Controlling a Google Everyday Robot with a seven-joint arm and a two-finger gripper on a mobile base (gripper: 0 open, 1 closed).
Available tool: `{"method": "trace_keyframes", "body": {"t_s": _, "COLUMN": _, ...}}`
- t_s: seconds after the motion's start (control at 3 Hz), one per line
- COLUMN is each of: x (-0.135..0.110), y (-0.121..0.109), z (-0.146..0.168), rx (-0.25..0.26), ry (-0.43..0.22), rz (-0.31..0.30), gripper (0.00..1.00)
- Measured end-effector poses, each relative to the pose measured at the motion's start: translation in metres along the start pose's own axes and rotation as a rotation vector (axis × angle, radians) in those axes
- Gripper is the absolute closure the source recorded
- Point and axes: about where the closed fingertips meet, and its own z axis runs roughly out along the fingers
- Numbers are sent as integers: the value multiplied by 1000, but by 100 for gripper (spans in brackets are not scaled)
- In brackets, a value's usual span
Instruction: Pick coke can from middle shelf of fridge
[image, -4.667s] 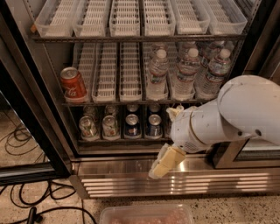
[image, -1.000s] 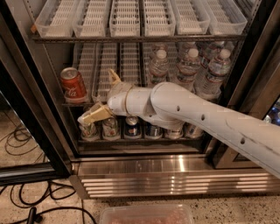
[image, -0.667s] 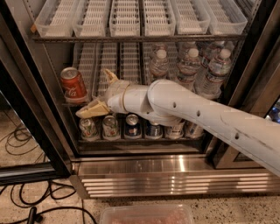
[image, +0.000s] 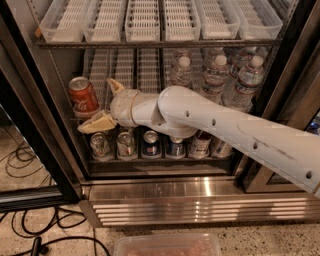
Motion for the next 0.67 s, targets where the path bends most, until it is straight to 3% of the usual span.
{"method": "trace_keyframes", "body": {"t_s": 0.67, "x": -7, "y": 0, "z": 23, "rx": -35, "ry": -8, "rz": -9, "gripper": 20}}
